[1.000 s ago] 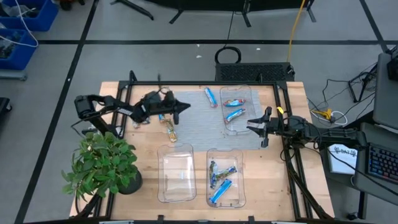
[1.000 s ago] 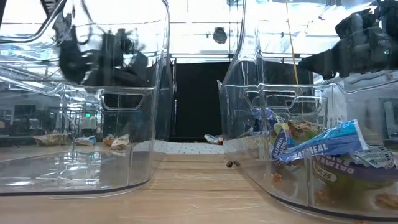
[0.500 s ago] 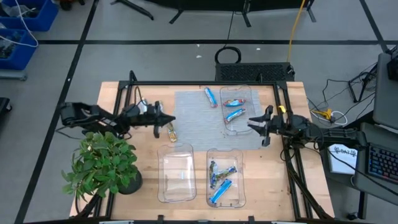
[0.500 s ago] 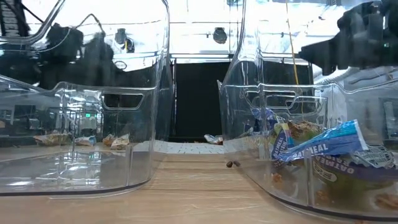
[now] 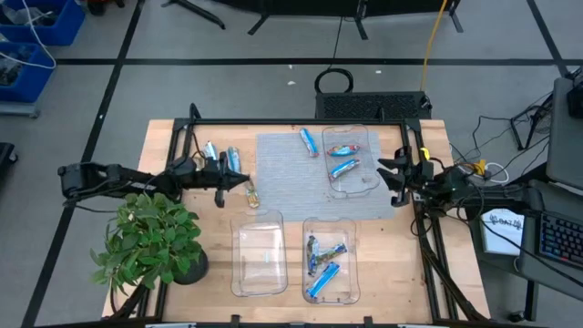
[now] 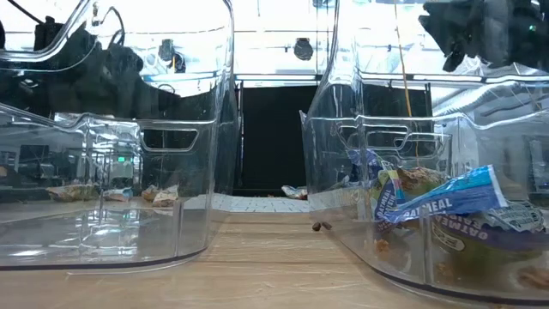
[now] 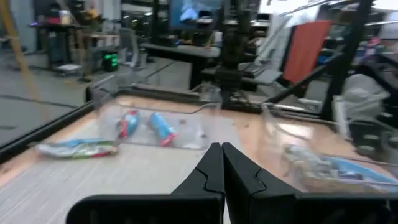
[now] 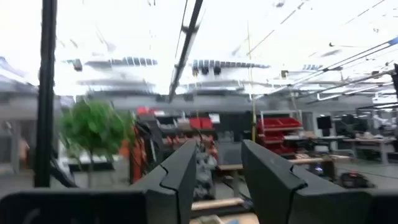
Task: Pick and place Granola Bars by type
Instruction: Put the red granola bar into the top transparent bin
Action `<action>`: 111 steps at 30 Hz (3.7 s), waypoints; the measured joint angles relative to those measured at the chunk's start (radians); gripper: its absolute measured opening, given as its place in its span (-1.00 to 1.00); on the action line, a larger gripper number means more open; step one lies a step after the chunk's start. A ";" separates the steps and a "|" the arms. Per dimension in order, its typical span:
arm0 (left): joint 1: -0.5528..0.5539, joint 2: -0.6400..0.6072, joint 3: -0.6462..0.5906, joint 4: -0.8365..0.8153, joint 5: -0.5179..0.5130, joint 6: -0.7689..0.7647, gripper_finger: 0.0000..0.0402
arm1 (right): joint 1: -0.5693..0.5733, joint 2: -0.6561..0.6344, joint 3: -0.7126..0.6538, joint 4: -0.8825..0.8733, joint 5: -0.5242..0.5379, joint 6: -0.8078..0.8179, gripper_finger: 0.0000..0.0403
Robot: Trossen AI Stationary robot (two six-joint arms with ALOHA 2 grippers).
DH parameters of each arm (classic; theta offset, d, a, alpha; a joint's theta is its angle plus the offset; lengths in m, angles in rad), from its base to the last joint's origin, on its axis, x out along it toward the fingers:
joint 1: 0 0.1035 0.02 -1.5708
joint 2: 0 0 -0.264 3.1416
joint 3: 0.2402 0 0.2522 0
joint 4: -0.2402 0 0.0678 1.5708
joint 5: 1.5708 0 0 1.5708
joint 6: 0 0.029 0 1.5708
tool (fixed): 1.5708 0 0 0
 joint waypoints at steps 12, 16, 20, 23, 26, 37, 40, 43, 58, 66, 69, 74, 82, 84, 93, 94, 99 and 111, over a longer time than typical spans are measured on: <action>-0.020 -0.023 0.000 -0.222 0.009 0.078 -1.00 | 0.000 0.085 0.001 -0.009 0.025 -0.030 -0.41; 0.000 -0.046 0.000 -0.341 0.010 0.086 -1.00 | 0.000 0.087 0.001 -0.026 0.025 -0.035 -0.41; 0.025 -0.119 0.000 -0.450 0.001 0.094 -1.00 | 0.000 0.091 0.002 -0.044 0.026 -0.040 -0.41; 0.054 -0.206 0.000 -0.471 0.015 0.103 -1.00 | 0.000 0.092 0.002 -0.070 0.026 -0.040 -0.41; 0.084 -0.310 0.000 -0.552 0.056 0.097 -1.00 | 0.000 0.092 0.002 -0.069 0.026 -0.040 -0.41; 0.123 -0.644 0.000 -0.851 -0.094 0.053 -1.00 | 0.000 0.097 0.002 -0.108 0.182 -0.055 -0.41; 0.123 -0.703 0.000 -0.938 -0.177 0.026 -1.00 | 0.000 0.126 0.027 -0.199 0.322 -0.059 -0.41; 0.121 -0.747 0.000 -1.041 -0.250 -0.011 -1.00 | -0.002 0.205 0.147 -0.358 0.346 -0.044 -0.41; 0.067 -0.809 0.001 -1.044 -0.327 -0.005 -1.00 | -0.193 1.135 1.228 -1.254 0.079 -0.040 -0.41; 0.067 -0.808 0.001 -1.040 -0.344 -0.025 -0.99 | -0.279 1.489 1.572 -1.516 0.070 -0.060 -0.41; 0.067 -0.808 0.001 -1.039 -0.343 -0.024 -0.98 | -0.306 1.606 1.640 -1.578 0.000 -0.063 -0.41; 0.067 -0.808 0.001 -1.037 -0.341 -0.024 -0.99 | -0.338 1.740 1.684 -1.581 -0.104 -0.063 -0.41; 0.067 -0.808 0.001 -1.038 -0.342 -0.022 -0.82 | -0.354 1.844 1.693 -1.630 -0.049 -0.083 -0.35; 0.067 -0.808 0.001 -1.038 -0.342 -0.011 -0.79 | -0.361 1.849 1.693 -1.649 -0.049 -0.081 -0.28; 0.067 -0.808 0.001 -1.038 -0.342 0.004 -0.77 | -0.391 1.859 1.693 -1.677 -0.051 -0.055 0.09; 0.067 -0.808 0.001 -1.037 -0.342 0.007 -0.77 | -0.394 1.859 1.693 -1.678 -0.051 -0.056 0.11; 0.067 -0.807 0.001 -1.038 -0.342 0.023 -0.77 | -0.395 1.860 1.693 -1.672 -0.052 -0.052 0.14; 0.067 -0.807 0.001 -1.037 -0.342 0.026 -0.77 | -0.428 1.860 1.693 -1.605 -0.053 -0.058 0.09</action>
